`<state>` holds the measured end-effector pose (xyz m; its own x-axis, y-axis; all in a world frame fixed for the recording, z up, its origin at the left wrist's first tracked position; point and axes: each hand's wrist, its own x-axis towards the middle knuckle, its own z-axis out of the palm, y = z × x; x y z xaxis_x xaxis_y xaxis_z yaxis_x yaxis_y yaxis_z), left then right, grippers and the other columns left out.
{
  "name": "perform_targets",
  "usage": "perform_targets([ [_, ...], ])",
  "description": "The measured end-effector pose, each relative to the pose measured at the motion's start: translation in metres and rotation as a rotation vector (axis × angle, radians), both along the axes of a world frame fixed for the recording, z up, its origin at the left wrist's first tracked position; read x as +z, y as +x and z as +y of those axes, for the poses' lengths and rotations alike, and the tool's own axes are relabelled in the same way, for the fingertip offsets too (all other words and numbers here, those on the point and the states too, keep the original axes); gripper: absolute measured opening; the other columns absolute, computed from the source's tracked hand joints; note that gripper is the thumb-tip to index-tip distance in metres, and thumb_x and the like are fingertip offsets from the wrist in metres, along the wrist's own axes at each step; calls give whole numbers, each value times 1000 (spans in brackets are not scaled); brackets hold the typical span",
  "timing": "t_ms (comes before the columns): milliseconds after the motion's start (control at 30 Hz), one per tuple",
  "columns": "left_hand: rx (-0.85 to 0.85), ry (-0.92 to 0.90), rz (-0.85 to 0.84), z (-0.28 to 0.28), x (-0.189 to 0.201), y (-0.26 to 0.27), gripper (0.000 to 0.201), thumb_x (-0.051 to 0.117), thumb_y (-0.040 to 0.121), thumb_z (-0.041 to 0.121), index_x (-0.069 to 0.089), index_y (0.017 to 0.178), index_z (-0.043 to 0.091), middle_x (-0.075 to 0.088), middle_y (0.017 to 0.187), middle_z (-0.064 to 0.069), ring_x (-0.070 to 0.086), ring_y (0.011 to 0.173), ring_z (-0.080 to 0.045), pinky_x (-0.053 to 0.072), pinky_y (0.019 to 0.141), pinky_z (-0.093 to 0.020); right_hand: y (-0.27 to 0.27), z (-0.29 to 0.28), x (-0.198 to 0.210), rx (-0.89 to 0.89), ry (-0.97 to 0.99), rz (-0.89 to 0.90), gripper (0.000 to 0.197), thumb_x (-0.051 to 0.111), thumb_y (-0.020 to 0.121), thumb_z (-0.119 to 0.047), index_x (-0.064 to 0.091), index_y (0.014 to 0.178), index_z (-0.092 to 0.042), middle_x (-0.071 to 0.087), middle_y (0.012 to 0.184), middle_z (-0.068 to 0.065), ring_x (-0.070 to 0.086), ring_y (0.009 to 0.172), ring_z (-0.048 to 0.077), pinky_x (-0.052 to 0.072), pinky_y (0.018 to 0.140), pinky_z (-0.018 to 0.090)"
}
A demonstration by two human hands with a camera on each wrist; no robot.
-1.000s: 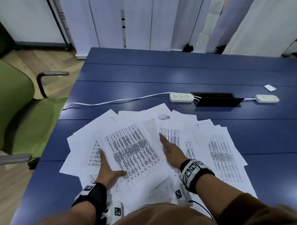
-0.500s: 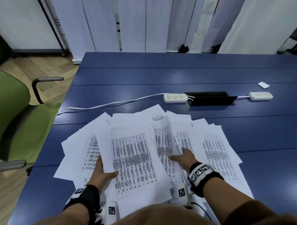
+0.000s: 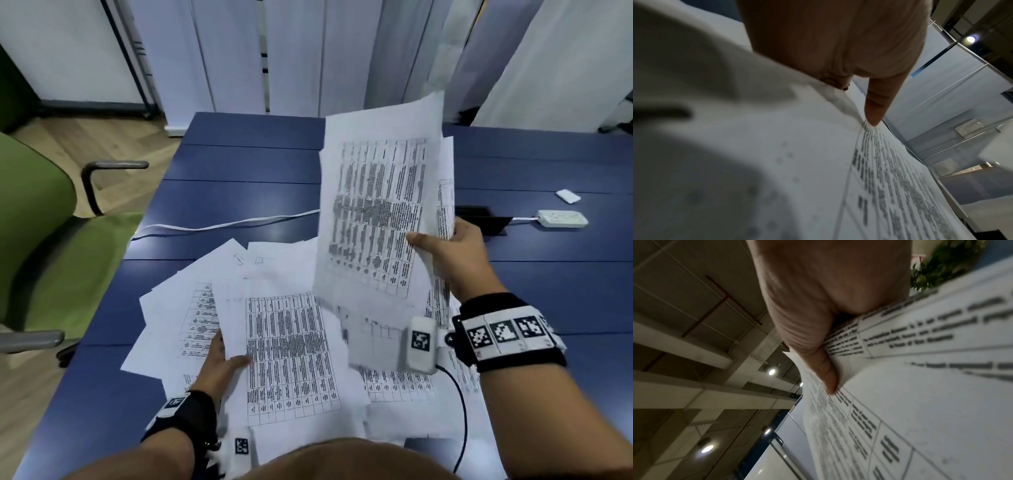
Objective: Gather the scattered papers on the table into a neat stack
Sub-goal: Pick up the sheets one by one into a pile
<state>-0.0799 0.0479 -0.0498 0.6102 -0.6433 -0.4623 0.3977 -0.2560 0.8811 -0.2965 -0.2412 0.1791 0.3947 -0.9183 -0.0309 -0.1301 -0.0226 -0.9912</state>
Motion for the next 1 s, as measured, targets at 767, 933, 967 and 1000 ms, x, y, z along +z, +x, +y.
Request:
perform_targets([
  [767,-43,-24,-40,4,-5,2,85,71,76,-15,31,145,16,55,133,-6,54,122,-28,49,85,-28,38,49,-168,-54,165,745,24,54,91,-6,62,108,9,63,110,24,59,108,32,45,90,34],
  [933,-56,-32,-62,3,-1,-1,91,73,71,-18,30,143,19,47,136,5,45,127,-17,39,97,-30,60,77,-193,260,241,678,20,38,100,-18,50,85,-10,50,84,5,48,76,19,42,74,33],
  [967,-63,-30,-81,2,1,-3,94,74,71,-17,28,146,18,43,137,6,40,128,-14,35,100,-29,61,77,-189,297,229,655,22,38,101,-21,53,88,-11,52,85,4,50,74,19,43,75,35],
  [1000,-66,-19,-91,4,-1,-2,98,75,71,-16,25,148,17,40,141,6,37,130,-12,31,103,-29,59,72,-187,293,205,639,22,40,101,-23,57,97,-10,56,92,3,55,81,21,45,81,36],
])
